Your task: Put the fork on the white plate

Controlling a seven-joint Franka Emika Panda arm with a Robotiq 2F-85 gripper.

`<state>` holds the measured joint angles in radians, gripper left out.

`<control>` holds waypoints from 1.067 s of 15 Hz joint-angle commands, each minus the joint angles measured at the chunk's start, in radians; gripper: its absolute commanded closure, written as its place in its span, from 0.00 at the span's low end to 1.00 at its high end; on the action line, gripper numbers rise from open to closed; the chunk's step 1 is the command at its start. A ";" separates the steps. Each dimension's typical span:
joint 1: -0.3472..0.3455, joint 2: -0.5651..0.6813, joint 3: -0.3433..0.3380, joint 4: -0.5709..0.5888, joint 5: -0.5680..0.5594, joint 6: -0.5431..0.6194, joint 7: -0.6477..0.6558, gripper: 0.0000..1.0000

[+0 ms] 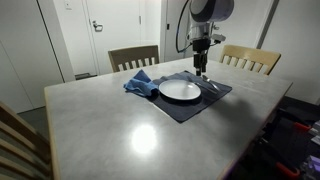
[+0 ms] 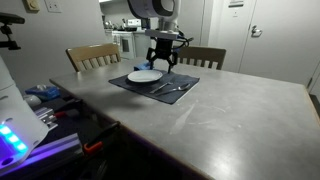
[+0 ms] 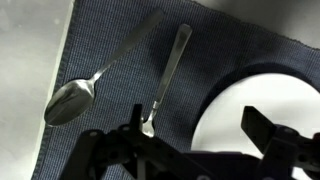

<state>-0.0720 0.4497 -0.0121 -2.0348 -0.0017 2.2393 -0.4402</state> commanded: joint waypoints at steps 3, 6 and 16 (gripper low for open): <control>-0.042 0.068 0.010 0.046 0.035 -0.017 0.064 0.00; -0.063 0.059 0.000 0.017 0.055 0.002 0.113 0.00; -0.094 0.058 0.027 -0.038 0.115 0.183 0.093 0.00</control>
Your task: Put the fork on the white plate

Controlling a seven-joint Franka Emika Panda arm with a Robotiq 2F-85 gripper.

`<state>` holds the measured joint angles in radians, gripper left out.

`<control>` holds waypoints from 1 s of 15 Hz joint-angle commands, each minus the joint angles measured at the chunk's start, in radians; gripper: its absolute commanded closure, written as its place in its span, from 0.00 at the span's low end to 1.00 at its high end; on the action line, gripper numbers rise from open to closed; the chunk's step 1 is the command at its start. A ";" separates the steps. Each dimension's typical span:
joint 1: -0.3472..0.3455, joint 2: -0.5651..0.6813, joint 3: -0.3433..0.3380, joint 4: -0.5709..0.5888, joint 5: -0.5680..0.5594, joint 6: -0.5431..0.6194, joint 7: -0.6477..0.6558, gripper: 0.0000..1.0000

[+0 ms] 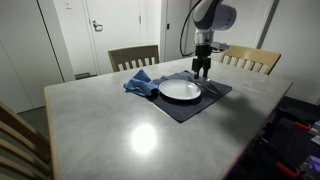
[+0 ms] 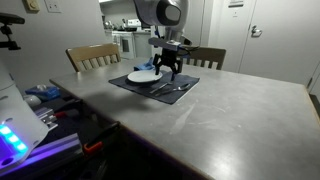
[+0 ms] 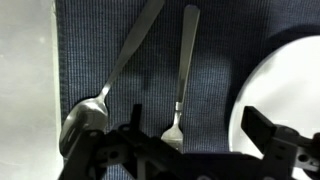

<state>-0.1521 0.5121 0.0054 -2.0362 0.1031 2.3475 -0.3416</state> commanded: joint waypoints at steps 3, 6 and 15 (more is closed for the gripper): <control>-0.025 -0.011 0.004 -0.060 0.016 0.139 0.012 0.00; -0.043 -0.014 0.016 -0.073 0.055 0.151 0.029 0.10; -0.035 -0.022 0.017 -0.127 0.098 0.199 0.070 0.26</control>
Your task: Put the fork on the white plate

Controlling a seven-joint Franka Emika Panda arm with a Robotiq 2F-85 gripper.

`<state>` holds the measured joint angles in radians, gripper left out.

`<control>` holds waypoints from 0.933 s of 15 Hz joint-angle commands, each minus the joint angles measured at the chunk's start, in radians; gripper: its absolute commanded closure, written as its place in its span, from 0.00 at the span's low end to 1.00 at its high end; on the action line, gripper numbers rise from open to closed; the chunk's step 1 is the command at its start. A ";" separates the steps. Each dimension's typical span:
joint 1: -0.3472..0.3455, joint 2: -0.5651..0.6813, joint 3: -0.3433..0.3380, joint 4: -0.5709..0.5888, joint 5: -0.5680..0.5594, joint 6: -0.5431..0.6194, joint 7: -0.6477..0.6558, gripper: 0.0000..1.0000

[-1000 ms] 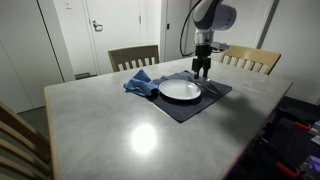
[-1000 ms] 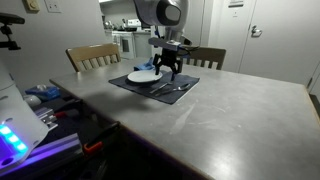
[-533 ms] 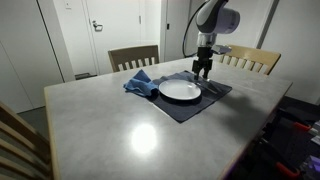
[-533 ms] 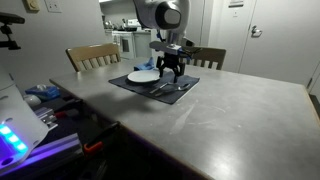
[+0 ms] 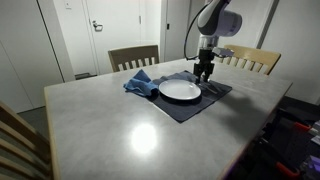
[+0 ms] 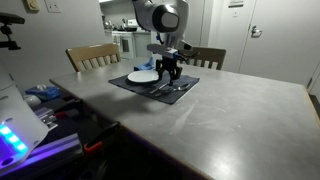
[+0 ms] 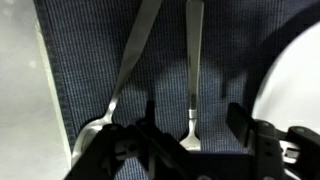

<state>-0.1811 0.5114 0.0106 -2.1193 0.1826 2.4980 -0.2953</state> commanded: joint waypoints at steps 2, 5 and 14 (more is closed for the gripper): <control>0.003 -0.015 0.008 -0.049 0.010 0.069 0.055 0.26; 0.017 -0.005 0.002 -0.043 0.002 0.086 0.106 0.32; 0.051 0.028 -0.025 0.013 -0.034 0.053 0.217 0.37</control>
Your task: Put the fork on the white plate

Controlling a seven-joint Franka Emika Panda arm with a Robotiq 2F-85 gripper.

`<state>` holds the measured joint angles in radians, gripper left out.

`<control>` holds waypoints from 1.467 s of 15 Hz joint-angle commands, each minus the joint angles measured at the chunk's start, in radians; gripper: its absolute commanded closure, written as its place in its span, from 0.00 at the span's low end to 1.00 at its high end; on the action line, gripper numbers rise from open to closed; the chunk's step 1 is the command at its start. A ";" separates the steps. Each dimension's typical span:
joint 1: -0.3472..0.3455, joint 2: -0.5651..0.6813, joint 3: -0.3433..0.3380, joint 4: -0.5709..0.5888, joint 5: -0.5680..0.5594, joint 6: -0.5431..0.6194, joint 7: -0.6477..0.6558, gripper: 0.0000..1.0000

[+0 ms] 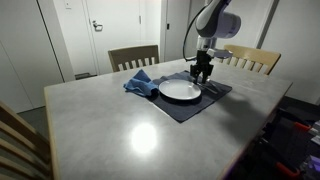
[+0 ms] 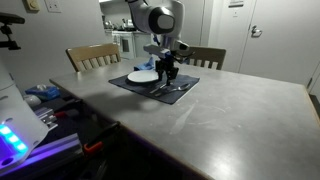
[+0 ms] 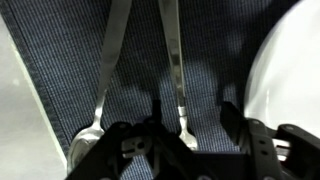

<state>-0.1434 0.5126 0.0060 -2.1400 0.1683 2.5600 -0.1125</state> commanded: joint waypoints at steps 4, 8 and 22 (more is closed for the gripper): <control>0.008 0.037 -0.026 0.054 -0.017 -0.015 0.047 0.49; 0.017 0.058 -0.035 0.076 -0.028 -0.026 0.060 0.51; 0.034 0.064 -0.056 0.099 -0.091 -0.048 0.107 1.00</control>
<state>-0.1266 0.5596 -0.0337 -2.0712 0.0974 2.5440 -0.0232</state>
